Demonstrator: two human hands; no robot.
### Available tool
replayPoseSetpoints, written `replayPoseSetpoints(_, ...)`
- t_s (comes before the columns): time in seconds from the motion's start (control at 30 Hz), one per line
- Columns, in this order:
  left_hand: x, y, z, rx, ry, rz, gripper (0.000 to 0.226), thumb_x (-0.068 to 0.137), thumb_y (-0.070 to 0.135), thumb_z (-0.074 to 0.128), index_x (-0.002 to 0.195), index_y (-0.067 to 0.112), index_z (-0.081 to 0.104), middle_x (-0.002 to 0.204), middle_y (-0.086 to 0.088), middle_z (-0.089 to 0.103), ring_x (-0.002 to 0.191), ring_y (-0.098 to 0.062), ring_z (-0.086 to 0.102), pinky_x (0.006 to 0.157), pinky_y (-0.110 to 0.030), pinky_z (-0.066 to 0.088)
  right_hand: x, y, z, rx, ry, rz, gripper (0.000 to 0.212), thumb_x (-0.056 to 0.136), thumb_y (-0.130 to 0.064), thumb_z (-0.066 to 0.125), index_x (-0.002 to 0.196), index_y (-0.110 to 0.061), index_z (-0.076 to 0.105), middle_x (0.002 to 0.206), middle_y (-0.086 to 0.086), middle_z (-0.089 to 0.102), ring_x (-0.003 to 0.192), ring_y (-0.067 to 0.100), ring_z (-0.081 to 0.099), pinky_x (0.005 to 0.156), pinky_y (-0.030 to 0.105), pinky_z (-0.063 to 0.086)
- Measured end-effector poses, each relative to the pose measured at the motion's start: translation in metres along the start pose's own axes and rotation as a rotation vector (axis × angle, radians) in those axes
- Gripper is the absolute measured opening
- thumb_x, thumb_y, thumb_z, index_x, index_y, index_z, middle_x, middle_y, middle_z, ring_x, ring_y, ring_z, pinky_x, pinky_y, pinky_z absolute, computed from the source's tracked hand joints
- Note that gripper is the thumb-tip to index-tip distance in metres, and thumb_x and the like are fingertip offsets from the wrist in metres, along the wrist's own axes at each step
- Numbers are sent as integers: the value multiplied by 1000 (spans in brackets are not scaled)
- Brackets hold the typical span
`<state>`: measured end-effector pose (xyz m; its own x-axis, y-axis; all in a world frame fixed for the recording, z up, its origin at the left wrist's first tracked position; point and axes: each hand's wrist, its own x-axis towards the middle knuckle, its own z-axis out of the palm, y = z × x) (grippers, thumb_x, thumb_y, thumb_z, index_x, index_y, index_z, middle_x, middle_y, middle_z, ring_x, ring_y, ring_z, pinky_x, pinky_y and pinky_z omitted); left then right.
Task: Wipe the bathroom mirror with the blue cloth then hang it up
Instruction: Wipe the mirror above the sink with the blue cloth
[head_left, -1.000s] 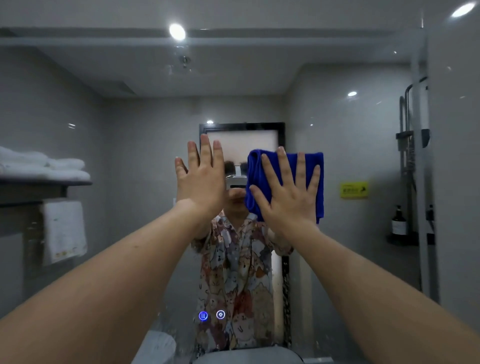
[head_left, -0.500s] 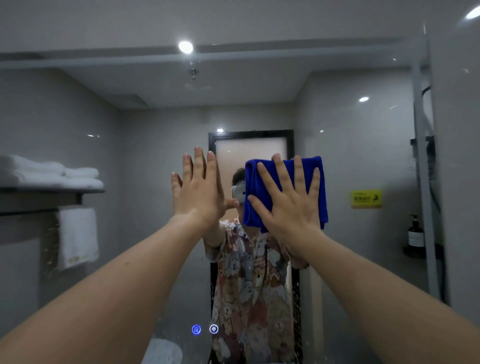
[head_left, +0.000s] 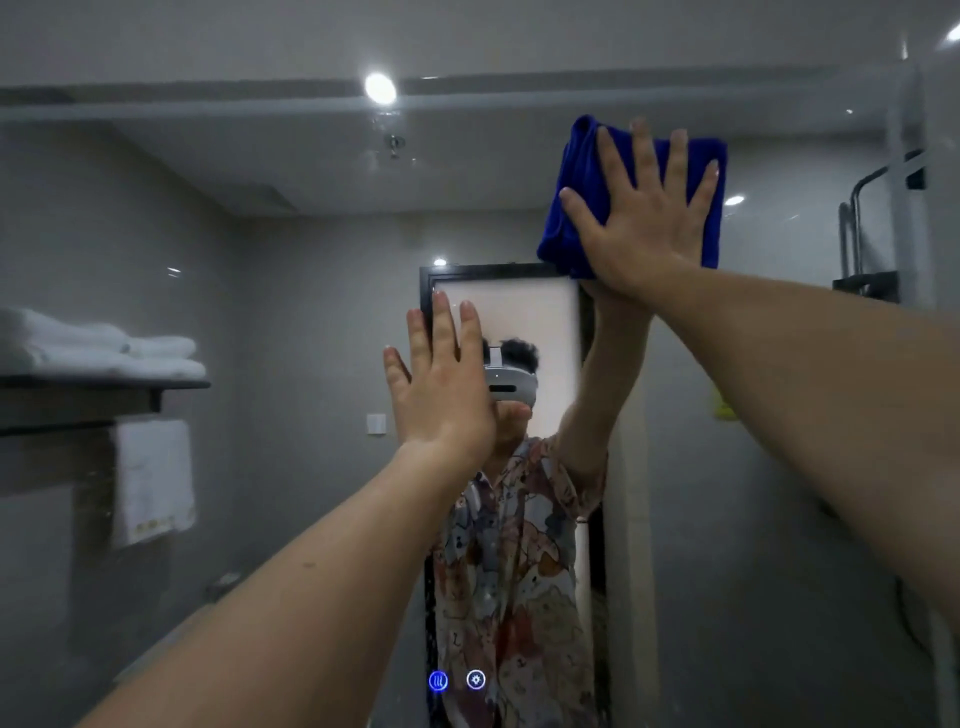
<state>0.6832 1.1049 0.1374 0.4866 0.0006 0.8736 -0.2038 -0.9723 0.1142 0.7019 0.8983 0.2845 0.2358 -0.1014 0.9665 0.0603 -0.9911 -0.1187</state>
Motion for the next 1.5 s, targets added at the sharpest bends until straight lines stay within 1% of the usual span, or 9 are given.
replayPoseSetpoints(0.2,-1,2,-4,-1,6,-12,123,80,66,69,158,23,-16,165,-3,-25,151,-31,-22,118,-56,-6,-14,4,0,6,-30,-46,81,95,-80,9,165,-39,-4,175,-2,-7,159,35,-12,124,64,-9)
replayPoseSetpoints(0.33,-2,11,-10,-4,12,-62,123,75,66,73,159,22,-5,168,-4,-14,153,-33,-14,120,-56,1,-49,15,7,17,-37,-100,80,97,-79,10,164,-40,-4,175,-2,-5,159,35,-9,124,63,-9)
replayPoseSetpoints(0.43,-10,34,-14,-49,86,-118,108,74,45,82,156,22,15,168,-9,6,154,-36,2,121,-53,11,-80,29,16,7,-48,-135,79,97,-79,9,164,-40,-3,175,-2,-3,159,35,-7,124,65,-7)
replayPoseSetpoints(0.5,-18,58,-14,-91,116,-119,95,76,30,80,153,24,25,166,-10,18,153,-35,12,121,-52,18,-101,41,21,4,-56,-153,79,97,-79,9,165,-40,-2,175,-2,-2,159,36,-5,124,65,-6)
replayPoseSetpoints(0.7,-18,123,-12,-225,179,-18,64,83,19,69,144,20,47,155,-8,40,145,-31,29,117,-49,29,-169,86,31,-22,-92,-198,79,98,-74,13,166,-37,-3,175,2,-4,159,38,-6,123,69,0)
replayPoseSetpoints(0.93,-11,156,0,-226,135,110,64,84,18,63,145,22,46,154,-3,43,145,-28,30,119,-49,29,-208,113,33,-9,-124,-198,77,98,-76,8,164,-39,-9,175,-1,-6,160,37,-8,123,68,-4)
replayPoseSetpoints(1.1,-10,139,10,-91,152,195,60,86,25,57,145,21,47,153,-2,44,144,-26,32,118,-48,29,-199,115,35,17,-75,-190,74,101,-70,21,165,-40,-3,175,-2,0,160,35,-4,123,68,0)
replayPoseSetpoints(1.27,-7,132,17,-34,272,278,58,80,34,40,134,18,54,141,-4,53,130,-28,45,106,-48,36,-140,113,26,43,-26,-77,73,99,-73,10,164,-42,-3,175,-3,1,160,33,-4,124,65,-7)
replayPoseSetpoints(1.5,-5,128,37,-10,382,305,62,82,38,43,138,15,51,146,-7,50,133,-32,43,105,-48,30,-38,116,3,14,22,-107,75,98,-76,10,164,-42,-1,175,-4,-1,160,34,-7,124,63,-10)
